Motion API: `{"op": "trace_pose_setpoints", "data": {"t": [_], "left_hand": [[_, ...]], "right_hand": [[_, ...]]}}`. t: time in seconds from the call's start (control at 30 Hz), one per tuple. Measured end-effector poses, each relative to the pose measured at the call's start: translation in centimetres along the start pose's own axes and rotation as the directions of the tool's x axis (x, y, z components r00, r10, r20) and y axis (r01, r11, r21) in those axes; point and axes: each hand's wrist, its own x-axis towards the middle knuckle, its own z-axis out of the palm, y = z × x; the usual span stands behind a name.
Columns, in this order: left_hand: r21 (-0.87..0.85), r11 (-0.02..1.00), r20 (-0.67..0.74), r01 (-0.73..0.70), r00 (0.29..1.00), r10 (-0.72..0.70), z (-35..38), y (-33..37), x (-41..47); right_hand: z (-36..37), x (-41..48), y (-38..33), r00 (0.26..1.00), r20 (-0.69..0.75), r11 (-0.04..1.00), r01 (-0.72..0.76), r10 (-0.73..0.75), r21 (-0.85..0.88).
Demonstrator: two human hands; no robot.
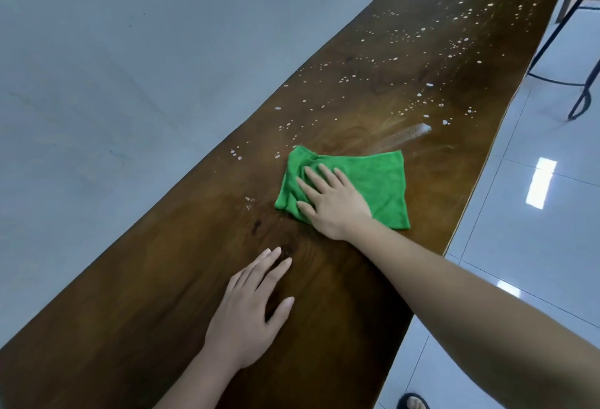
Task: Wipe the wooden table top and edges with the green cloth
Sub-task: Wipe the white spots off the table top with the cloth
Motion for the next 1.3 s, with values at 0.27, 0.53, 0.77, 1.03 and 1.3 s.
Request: {"op": "trace_pose_setpoints", "data": {"t": [0.27, 0.53, 0.77, 1.03, 1.3], "left_hand": [[-0.005, 0.999, 0.000, 0.034, 0.999, -0.034, 0.7, -0.7, -0.4], [-0.038, 0.999, -0.002, 0.024, 1.000, -0.024, -0.1, -0.2, -0.1], [-0.049, 0.998, -0.005, 0.039, 0.999, -0.040, -0.1, 0.0, -0.1], [-0.042, 0.997, 0.022, 0.061, 0.998, -0.060, -0.3, 0.2, -0.1], [-0.020, 0.998, 0.061, 0.067, 0.996, -0.066, -0.6, 0.4, 0.0]], "right_hand": [[2.6, 1.4, -7.0, 0.916, 0.086, 0.916, 0.397, -0.391, -0.054], [-1.4, 7.6, 2.5, 0.982, 0.050, 0.983, 0.181, -0.183, 0.040], [-3.6, 7.4, 14.6, 0.953, -0.071, 0.955, -0.294, 0.295, 0.022], [-1.0, 3.8, 4.0, 1.000, 0.006, 1.000, -0.027, 0.027, -0.015], [2.5, 8.6, -10.6, 0.845, 0.163, 0.858, 0.513, -0.510, 0.022]]}}
